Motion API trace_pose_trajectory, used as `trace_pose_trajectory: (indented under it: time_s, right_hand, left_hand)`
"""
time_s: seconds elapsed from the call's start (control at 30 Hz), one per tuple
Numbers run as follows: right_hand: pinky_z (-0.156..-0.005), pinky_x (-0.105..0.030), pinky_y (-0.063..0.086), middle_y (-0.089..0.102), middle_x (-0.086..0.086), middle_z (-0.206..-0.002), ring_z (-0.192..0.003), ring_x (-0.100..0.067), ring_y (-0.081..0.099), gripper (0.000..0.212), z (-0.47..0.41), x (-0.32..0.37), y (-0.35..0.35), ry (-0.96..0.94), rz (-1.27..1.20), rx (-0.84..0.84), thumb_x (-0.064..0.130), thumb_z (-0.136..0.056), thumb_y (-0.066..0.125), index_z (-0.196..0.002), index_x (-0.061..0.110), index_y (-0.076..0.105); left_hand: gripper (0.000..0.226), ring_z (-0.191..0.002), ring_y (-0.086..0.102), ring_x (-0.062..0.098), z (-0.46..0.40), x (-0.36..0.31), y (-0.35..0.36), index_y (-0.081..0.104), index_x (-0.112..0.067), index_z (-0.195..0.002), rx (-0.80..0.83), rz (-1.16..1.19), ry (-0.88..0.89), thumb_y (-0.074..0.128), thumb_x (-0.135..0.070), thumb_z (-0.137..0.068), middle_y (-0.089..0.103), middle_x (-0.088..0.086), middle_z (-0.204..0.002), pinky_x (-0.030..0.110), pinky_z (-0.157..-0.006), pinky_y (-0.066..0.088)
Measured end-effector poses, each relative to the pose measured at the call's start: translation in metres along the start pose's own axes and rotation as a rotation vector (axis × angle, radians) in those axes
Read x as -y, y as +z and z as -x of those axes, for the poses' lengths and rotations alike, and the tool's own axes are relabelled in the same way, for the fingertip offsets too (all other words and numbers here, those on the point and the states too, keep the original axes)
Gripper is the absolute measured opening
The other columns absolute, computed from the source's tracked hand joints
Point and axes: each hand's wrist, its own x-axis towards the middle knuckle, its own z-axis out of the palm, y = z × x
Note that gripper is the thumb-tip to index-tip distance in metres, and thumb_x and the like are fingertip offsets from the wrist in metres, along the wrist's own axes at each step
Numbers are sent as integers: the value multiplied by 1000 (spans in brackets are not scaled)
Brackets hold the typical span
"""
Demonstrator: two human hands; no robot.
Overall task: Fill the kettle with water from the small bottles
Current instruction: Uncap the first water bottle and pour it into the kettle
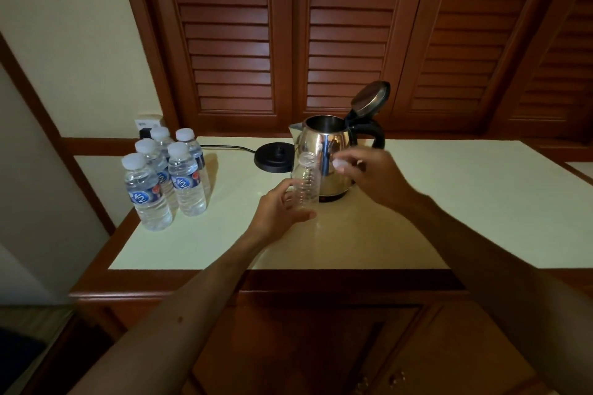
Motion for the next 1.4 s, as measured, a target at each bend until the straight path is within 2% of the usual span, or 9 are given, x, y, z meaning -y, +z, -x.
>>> trace_pose_trajectory:
  time_s: [0.17, 0.47, 0.57, 0.7, 0.8, 1.0, 1.1, 1.2, 1.4]
  right_hand:
    - [-92, -24, 49, 70, -4, -114, -104, -9, 64, 28, -37, 44, -4, -23, -30, 99, 14, -87, 68, -115, 10, 70]
    - [-94, -20, 49, 66, -2, -125, -112, -7, 61, 30, -58, 51, -7, -14, 85, 387, 11, -88, 68, -118, 11, 68]
    - [-98, -27, 49, 65, -1, -126, -112, -7, 61, 36, -64, 52, -12, -27, 156, 486, 5, -85, 69, -120, 11, 67]
    - [-77, -30, 51, 69, 2, -97, -85, -8, 61, 14, -67, 58, -10, -77, 300, 525, 24, -88, 67, -99, 16, 72]
    - [-59, -28, 42, 58, 1, -75, -70, -16, 57, 30, -66, 63, -5, -70, 512, 486, 46, -91, 59, -83, 18, 59]
    - [-77, -28, 48, 63, 5, -104, -90, -10, 60, 35, -70, 53, -14, -63, 306, 570, 38, -89, 64, -119, 18, 63]
    - [-66, -27, 42, 60, 4, -85, -74, -9, 56, 19, -65, 51, -8, -68, 351, 510, 38, -90, 62, -86, 20, 63]
    - [-53, -27, 38, 54, -1, -67, -58, -13, 52, 37, -64, 57, 2, -64, 517, 416, 49, -92, 56, -73, 17, 53]
    - [-67, -23, 42, 59, 11, -85, -77, -2, 56, 26, -69, 51, -14, -58, 281, 567, 36, -89, 65, -107, 17, 67]
  left_hand:
    - [64, -110, 67, 12, 0, 4, 0, 59, -23, -128, -9, 2, 12, 87, -11, -71, 72, -1, -118, 36, -98, 55]
    - [63, -101, 70, 10, -3, 8, 0, 61, -29, -123, -8, 5, 37, 88, -9, -70, 74, -1, -111, 32, -95, 56]
    - [64, -101, 71, 11, -4, 9, -1, 61, -25, -125, 7, 9, 41, 88, -9, -69, 74, -1, -111, 31, -94, 56]
    - [62, -97, 69, -1, -3, 6, 0, 59, -34, -122, 27, -6, 55, 87, -11, -72, 73, -7, -111, 18, -87, 54]
    - [62, -100, 68, -1, -1, 5, 0, 57, -39, -121, 29, -15, 55, 87, -14, -73, 72, -9, -111, 16, -87, 53]
    - [64, -100, 70, 7, -2, 6, -1, 58, -43, -118, 14, -23, 70, 88, -13, -71, 73, -6, -110, 24, -92, 54]
    - [64, -98, 71, 7, -2, 7, -1, 61, -33, -124, 32, 4, 73, 87, -8, -71, 75, -3, -108, 21, -91, 54]
    - [65, -99, 70, 3, -2, 6, -1, 61, -29, -129, 41, -7, 65, 87, -11, -72, 74, -7, -109, 18, -89, 53]
    - [70, -105, 69, 9, -2, 9, -1, 59, -25, -134, 37, 16, 33, 87, -11, -72, 73, -3, -115, 22, -93, 54]
